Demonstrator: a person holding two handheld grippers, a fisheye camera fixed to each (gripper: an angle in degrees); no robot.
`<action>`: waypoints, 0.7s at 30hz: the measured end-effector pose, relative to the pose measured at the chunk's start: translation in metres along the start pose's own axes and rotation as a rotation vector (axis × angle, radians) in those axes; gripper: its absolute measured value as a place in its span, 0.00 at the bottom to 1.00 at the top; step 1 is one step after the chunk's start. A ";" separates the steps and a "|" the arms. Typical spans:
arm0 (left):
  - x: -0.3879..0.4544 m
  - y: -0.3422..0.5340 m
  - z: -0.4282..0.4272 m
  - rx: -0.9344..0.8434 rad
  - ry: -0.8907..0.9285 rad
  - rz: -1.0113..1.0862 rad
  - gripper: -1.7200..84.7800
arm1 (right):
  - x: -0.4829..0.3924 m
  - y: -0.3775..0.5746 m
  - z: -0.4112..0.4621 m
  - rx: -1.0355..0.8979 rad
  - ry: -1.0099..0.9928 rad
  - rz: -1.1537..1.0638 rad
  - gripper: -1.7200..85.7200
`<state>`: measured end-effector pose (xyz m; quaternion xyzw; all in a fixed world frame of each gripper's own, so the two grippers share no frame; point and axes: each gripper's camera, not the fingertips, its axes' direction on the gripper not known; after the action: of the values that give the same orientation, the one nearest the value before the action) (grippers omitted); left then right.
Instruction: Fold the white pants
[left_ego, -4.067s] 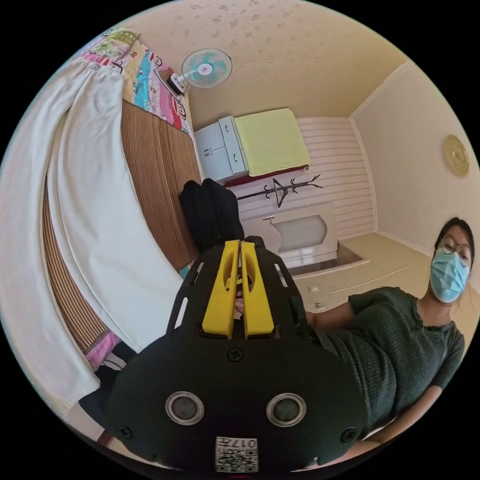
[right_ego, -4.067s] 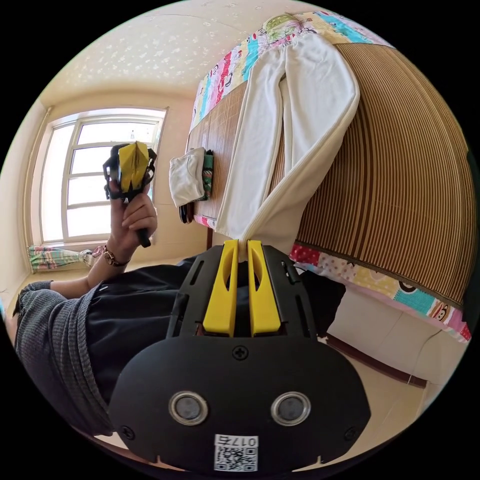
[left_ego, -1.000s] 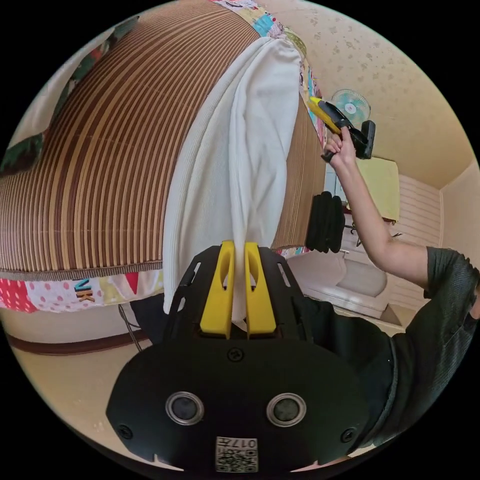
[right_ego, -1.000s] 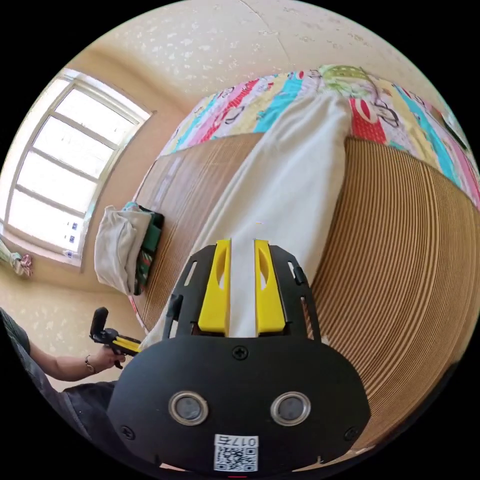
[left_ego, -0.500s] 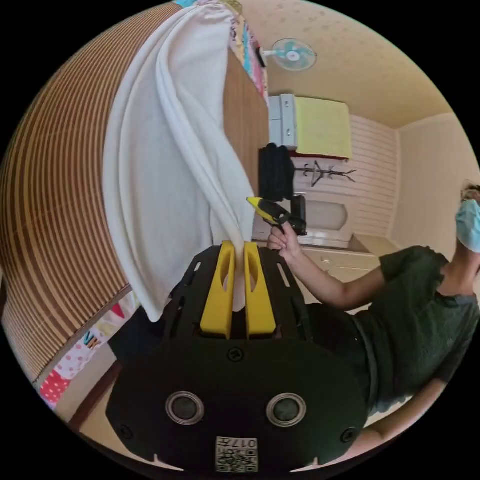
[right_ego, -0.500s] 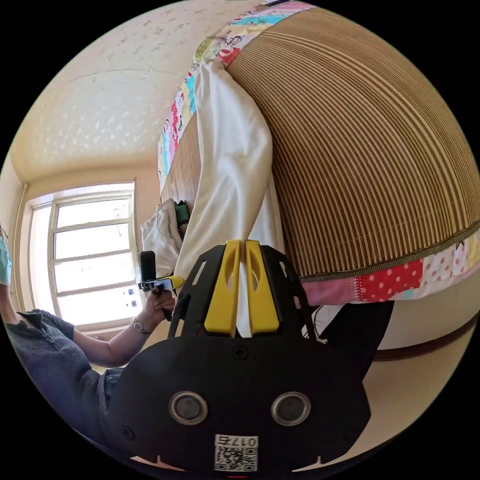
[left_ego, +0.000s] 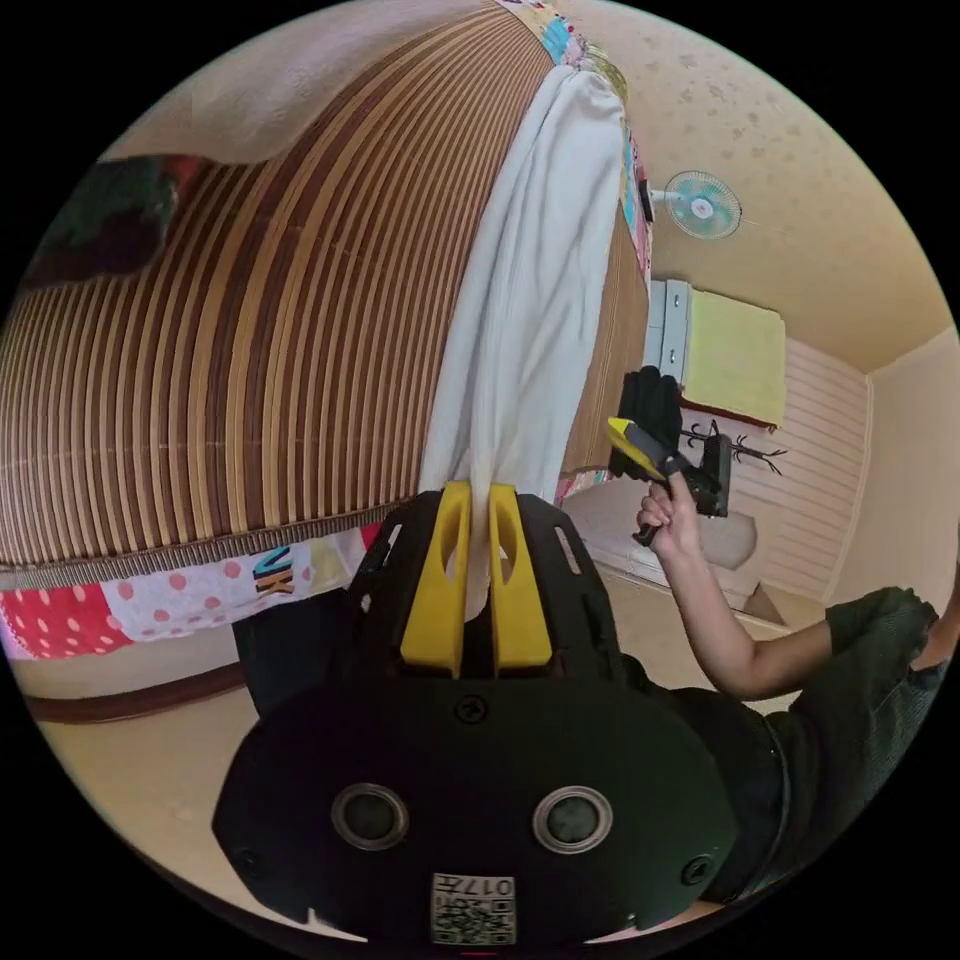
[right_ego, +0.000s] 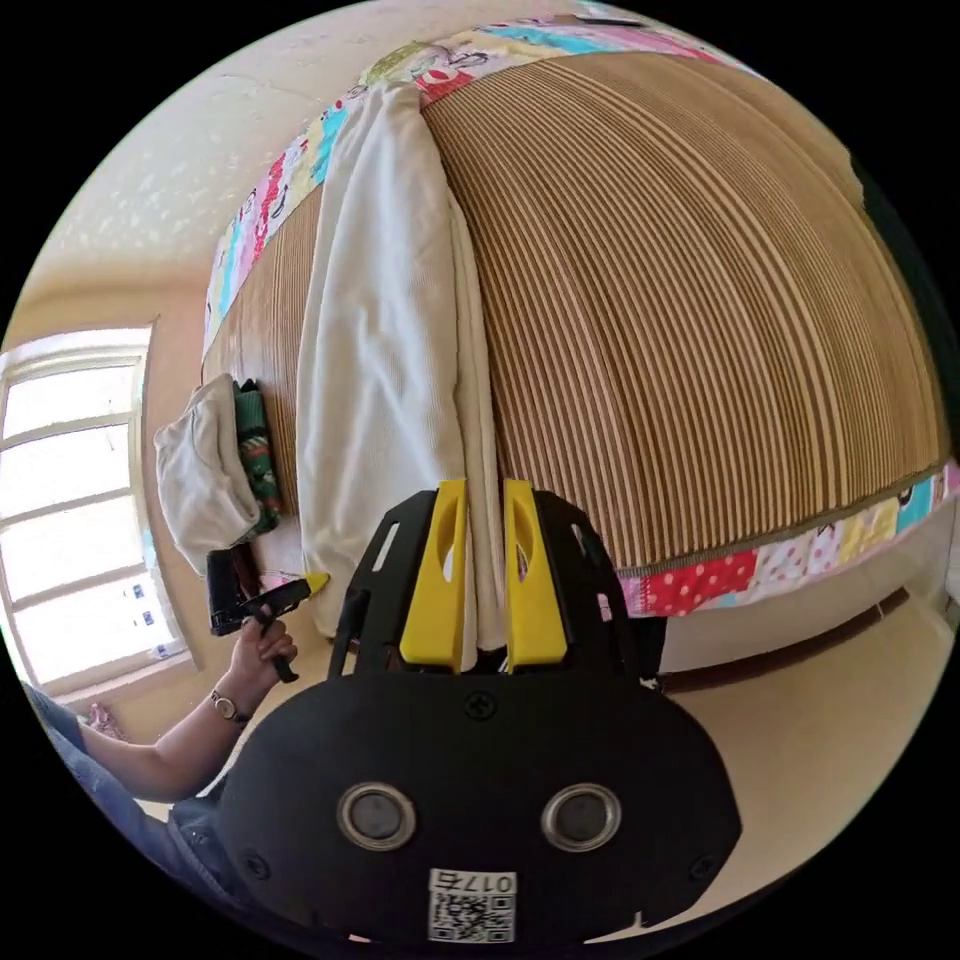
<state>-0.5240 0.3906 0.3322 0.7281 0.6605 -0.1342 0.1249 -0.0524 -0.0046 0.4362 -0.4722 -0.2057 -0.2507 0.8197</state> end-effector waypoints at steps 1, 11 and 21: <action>0.002 0.001 -0.001 0.003 -0.004 -0.001 0.06 | -0.018 -0.030 0.005 0.015 -0.005 -0.099 0.09; 0.031 0.010 -0.010 -0.011 -0.089 0.057 0.06 | -0.164 -0.314 0.069 0.136 0.034 -0.438 0.13; 0.022 0.027 -0.014 0.023 0.076 0.028 0.06 | -0.224 -0.386 0.140 0.123 0.279 -0.410 0.06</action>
<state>-0.4943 0.4136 0.3372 0.7431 0.6531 -0.1120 0.0932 -0.4770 0.0012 0.6326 -0.3307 -0.1969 -0.4616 0.7993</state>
